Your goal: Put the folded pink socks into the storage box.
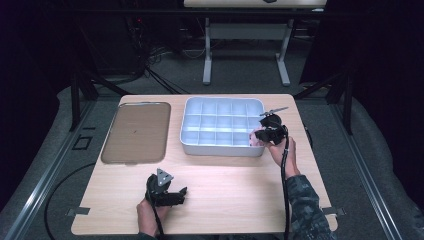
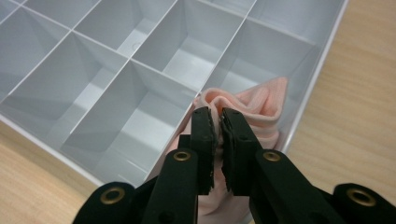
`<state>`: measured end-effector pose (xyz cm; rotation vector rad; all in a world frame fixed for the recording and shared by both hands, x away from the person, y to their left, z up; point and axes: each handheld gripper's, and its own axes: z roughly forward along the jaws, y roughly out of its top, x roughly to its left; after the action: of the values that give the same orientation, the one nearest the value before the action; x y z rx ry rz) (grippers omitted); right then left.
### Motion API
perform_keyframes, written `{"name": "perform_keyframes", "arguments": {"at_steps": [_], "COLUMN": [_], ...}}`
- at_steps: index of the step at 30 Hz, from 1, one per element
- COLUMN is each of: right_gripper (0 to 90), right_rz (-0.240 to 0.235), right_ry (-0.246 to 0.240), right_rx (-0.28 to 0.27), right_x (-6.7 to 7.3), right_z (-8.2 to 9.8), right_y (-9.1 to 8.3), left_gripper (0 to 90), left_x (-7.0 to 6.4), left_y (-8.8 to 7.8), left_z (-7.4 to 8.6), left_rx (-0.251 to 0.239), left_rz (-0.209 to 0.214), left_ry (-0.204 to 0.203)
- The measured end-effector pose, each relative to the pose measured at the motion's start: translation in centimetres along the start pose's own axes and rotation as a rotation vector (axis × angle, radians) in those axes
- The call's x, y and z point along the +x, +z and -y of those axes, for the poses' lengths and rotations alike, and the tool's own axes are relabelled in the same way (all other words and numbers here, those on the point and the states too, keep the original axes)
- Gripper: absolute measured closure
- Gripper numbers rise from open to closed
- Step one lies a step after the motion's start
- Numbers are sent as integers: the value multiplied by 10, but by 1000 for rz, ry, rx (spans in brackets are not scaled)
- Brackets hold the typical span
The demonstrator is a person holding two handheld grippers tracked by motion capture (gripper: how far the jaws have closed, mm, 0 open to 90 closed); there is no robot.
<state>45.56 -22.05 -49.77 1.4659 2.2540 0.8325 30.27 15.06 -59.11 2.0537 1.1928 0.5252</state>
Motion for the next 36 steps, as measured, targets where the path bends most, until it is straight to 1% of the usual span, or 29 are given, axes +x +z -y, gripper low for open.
{"name": "perform_keyframes", "arguments": {"at_steps": [3, 5, 7, 9, 10, 13, 16, 19, 21, 22, 24, 26, 28, 31, 34, 36], "right_gripper": [840, 841, 840, 840, 839, 828, 743, 624, 549, 500, 438, 396, 346, 266, 200, 163], "right_rz": [-13, -14, -16, -28, -41, -37, -41, -59, -66, -64, -70, -62, -65, -59, -35, -32], "right_ry": [10, 18, 14, 37, 52, 47, 55, 81, 77, 71, 54, 42, 30, -2, -41, -53], "right_rx": [17, 12, 15, 19, 8, 3, -16, -59, -78, -87, -118, -134, -156, -178, -209, -221], "right_x": [1, 2, 4, 2, 2, 1, 1, 2, 4, 5, 9, 12, 16, 22, 27, 29], "right_z": [2, 3, 5, 8, 10, 11, 12, 13, 14, 15, 16, 18, 21, 26, 33, 40], "right_y": [4, 5, 6, 7, 8, 6, 0, -11, -19, -23, -33, -42, -53, -68, -81, -87], "left_gripper": [119, 119, 119, 119, 119, 119, 119, 119, 119, 119, 119, 119, 119, 119, 119, 119], "left_x": [0, 0, 0, 0, 0, 0, 0, 0, 0, 0, 0, 0, 0, 0, 0, 0], "left_y": [0, 0, 0, 0, 0, 0, 0, 0, 0, 0, 0, 0, 0, 0, 0, 0], "left_z": [0, 0, 0, 0, 0, 0, 0, 0, 0, 0, 0, 0, 0, 0, 0, 0], "left_rx": [0, 0, 0, -1, -1, -1, -1, 1, 0, 1, 1, 1, 1, 1, 1, 1], "left_rz": [0, 0, 0, 0, 0, 0, 0, 0, 0, 0, 0, 0, 0, 0, 0, 0], "left_ry": [0, 0, 0, -1, -1, -1, 0, 1, 1, 1, 2, 2, 2, 1, 2, 1]}}
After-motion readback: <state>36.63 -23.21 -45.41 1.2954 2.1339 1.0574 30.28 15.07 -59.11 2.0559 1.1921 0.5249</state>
